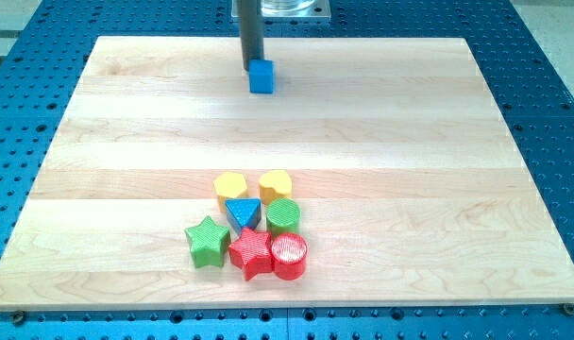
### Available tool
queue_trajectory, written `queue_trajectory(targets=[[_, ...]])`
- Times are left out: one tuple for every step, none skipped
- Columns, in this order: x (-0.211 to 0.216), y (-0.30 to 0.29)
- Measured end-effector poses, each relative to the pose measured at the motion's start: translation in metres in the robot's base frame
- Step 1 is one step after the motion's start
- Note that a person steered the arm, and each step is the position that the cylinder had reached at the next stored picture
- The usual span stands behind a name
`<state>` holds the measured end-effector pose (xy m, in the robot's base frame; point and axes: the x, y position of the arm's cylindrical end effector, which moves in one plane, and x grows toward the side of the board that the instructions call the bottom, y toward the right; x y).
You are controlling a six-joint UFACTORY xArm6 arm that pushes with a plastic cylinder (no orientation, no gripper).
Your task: Slightly move the cube to the right
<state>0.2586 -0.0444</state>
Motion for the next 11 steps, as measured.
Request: queue_trajectory(targets=[[0.003, -0.050], [0.021, -0.068], [0.022, -0.045], [0.022, -0.023], [0.022, -0.013], [0.022, -0.008], [0.021, -0.008], [0.021, -0.008], [0.021, -0.008], [0.021, 0.032], [0.029, 0.021]])
